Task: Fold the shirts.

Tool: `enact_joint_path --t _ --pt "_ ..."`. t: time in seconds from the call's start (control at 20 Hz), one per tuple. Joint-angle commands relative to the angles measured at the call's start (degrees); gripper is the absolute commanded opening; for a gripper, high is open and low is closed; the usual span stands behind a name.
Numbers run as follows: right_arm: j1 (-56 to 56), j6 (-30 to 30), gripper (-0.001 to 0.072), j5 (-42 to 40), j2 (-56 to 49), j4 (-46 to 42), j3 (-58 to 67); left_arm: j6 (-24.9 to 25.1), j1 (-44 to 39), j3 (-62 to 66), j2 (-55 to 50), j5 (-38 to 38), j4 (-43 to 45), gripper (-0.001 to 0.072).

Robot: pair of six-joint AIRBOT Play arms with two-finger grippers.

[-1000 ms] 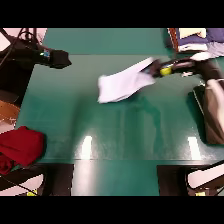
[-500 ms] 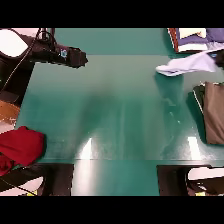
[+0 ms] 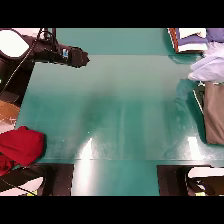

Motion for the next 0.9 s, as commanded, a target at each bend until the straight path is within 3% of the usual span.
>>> enact_joint_path --t 0.0,0.3,0.5,0.85 --pt "-0.6 -0.1 0.0016 5.8 0.0 -4.9 7.6 0.0 0.0 0.0 0.0 -0.2 0.0 0.0026" --pt "-0.9 3.1 0.0016 18.3 1.0 -16.4 14.2 0.0 0.0 0.0 0.0 -1.0 0.0 0.0026" --pt "-3.7 4.3 0.0016 19.1 7.7 -25.1 5.2 0.1 0.0 0.0 0.0 -2.6 0.0 0.0026" --pt "-15.5 6.5 0.0018 21.7 19.3 -26.8 -14.1 0.5 0.0 0.0 0.0 -3.2 0.1 0.0026"
